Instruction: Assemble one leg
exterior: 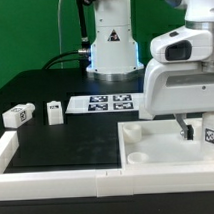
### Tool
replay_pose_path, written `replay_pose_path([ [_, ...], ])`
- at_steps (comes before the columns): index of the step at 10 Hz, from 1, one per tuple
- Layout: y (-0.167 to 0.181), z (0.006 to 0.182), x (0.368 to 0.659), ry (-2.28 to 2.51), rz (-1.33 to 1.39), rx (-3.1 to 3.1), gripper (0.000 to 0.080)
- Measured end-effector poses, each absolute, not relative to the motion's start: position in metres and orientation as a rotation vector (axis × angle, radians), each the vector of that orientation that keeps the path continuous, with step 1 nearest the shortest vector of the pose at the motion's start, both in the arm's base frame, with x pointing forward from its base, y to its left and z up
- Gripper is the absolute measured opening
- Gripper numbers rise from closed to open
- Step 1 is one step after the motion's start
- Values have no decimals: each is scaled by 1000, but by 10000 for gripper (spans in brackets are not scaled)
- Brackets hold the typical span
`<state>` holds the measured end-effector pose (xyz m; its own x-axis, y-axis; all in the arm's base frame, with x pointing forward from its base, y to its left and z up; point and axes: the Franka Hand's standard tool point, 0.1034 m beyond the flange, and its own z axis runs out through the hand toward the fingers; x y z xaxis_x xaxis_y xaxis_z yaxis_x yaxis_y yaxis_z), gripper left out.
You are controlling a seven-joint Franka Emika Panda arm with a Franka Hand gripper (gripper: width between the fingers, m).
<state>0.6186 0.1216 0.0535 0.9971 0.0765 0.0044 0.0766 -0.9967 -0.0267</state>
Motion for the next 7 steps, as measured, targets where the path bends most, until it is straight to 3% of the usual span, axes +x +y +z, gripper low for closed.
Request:
replay_pose_path([
  [4, 115, 53, 616, -862, 36, -3027, 649],
  [6, 114, 53, 617, -939, 25, -3015, 649],
  [7, 113, 53, 618, -939, 25, -3016, 547],
])
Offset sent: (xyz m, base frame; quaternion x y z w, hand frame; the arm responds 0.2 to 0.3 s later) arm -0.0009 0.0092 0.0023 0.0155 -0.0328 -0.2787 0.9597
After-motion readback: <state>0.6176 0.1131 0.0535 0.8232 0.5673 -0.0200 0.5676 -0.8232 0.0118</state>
